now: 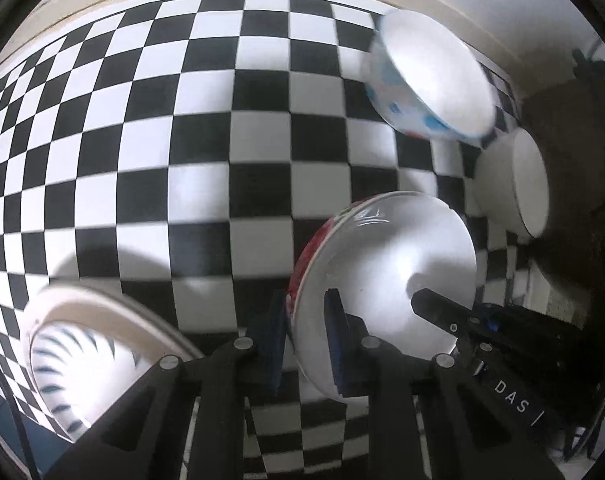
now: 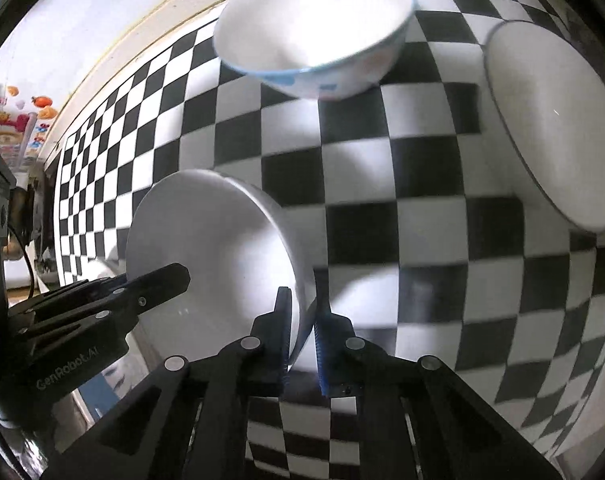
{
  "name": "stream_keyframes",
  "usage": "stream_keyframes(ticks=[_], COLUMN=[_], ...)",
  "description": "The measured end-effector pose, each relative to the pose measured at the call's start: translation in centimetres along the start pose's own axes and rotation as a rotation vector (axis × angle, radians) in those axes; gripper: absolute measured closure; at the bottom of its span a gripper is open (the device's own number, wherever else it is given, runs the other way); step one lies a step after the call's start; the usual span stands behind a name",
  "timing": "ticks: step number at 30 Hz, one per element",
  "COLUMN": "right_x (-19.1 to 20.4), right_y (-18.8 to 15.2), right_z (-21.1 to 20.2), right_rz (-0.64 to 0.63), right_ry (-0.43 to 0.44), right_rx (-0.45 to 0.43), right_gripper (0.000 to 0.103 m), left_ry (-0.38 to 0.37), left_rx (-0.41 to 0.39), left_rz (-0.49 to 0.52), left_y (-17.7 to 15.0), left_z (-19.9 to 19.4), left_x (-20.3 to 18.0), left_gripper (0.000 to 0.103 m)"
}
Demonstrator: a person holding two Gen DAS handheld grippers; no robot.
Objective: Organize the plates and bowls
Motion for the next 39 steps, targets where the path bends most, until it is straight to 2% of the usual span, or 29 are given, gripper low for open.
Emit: stream_keyframes(ticks=[9, 16, 28, 39], right_x=[-0.3, -1.1, -1.6, -1.9], right_y=[-7.2, -10.3, -10.9, -11.2], right_z=[-2.4, -1.8, 1.5, 2.5], right_rz=[-0.024, -0.012, -0.001, 0.011], right_ry=[-0.004, -0.013, -0.026, -0.022], right_rx=[0.011, 0.027, 0.092, 0.118], right_gripper=[0.091, 0.091, 0.091, 0.091], left_ry=[-0.039, -0.047, -0.023, -0.022], left_rx=[0.021, 0.076, 0.143, 0.154], left_rz=[0.047, 0.047, 0.039, 0.041], left_y=[-6.3, -8.2, -8.9, -8.9], left_z=[-0.7, 1.3, 4.9, 5.5], left_x=[-2.1, -2.0, -2.2, -2.6], left_gripper=[0.087, 0.087, 0.087, 0.087])
Point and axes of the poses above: each gripper's, at about its wrist camera, not at the fingertips, and z roughly the way its jaws point, x to its left, y to its top, the point moved 5 cm from there along z, roughly the way its jaws point, and after that the axes turned 5 degrees about x, right-handed, at the moved point
